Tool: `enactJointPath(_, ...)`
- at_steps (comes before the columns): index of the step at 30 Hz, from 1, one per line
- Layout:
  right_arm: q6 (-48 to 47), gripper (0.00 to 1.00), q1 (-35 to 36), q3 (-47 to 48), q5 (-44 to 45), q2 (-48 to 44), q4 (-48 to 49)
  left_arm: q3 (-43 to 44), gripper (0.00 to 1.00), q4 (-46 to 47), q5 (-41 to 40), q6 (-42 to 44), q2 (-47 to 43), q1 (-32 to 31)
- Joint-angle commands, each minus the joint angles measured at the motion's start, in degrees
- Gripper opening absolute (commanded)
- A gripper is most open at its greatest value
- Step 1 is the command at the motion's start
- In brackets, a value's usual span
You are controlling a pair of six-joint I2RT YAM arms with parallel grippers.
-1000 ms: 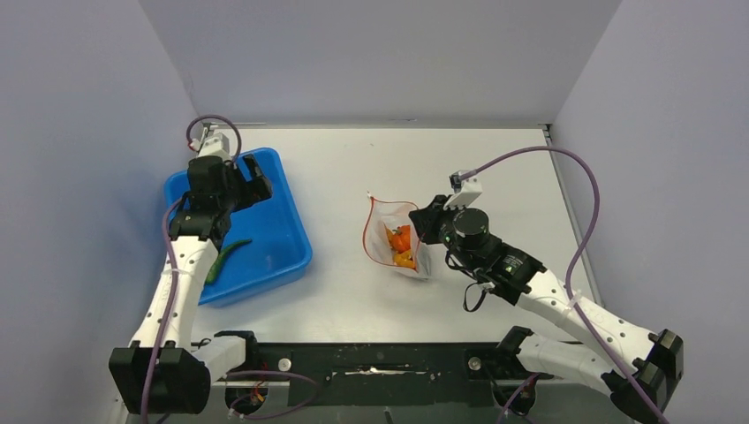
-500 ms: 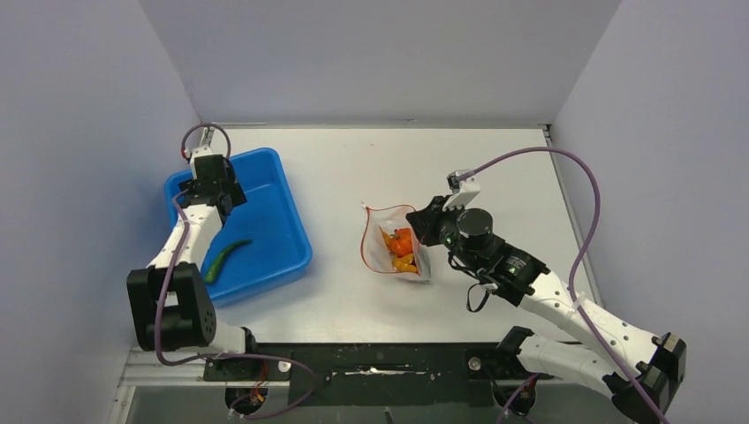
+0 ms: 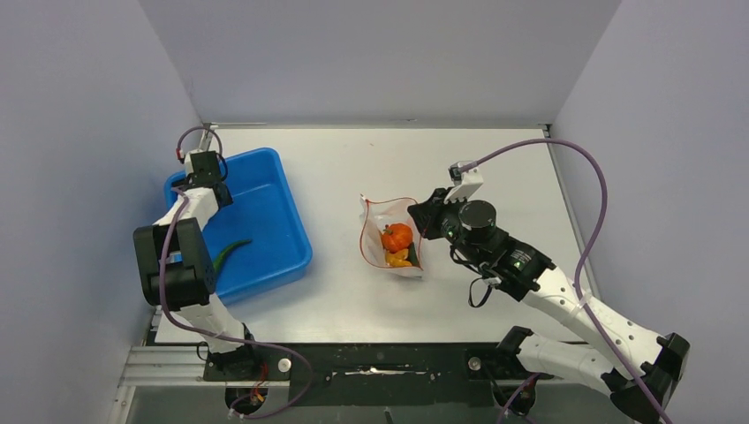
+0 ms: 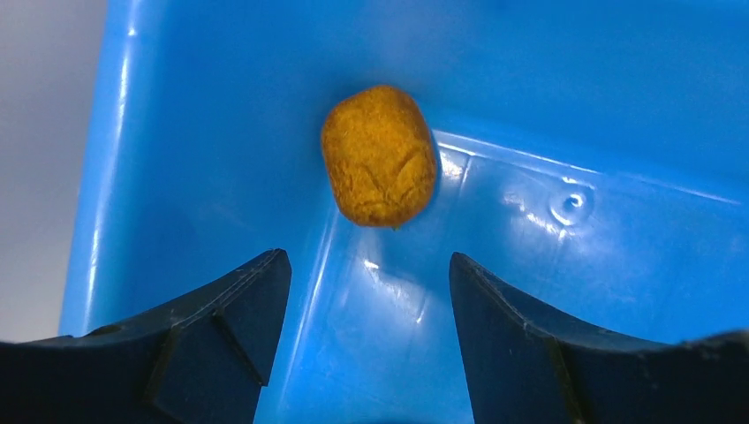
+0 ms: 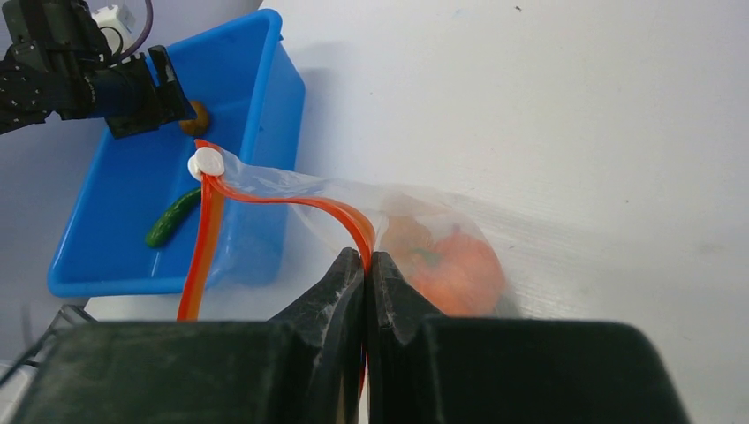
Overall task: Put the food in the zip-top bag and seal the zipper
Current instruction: Pick up the fake vegetable from the bin.
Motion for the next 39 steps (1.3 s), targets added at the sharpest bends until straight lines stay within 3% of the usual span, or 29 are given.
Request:
enactJointPath(1,-1.5,0.0,-0.4,5.1,2.4,0.6,0.5,4.0,0.66,4.6,-2.6,1.1,2.4,1.1)
enactJointPath(9,-0.4,0.0,0.1,5.6,2.9,0.7,-0.3,5.3,0.67,5.0,5.4,-1.2,4.7,4.9)
enactJointPath(27,-0.1,0.0,0.3,6.3,4.2,1.7,-0.4,8.2,0.68,5.3,9.2,-2.0,11.6,6.3)
enactJointPath(39,-0.1,0.0,0.3,5.8,4.7,1.8,-0.2,8.5,0.51,3.7,12.2,-2.1,10.6,5.6)
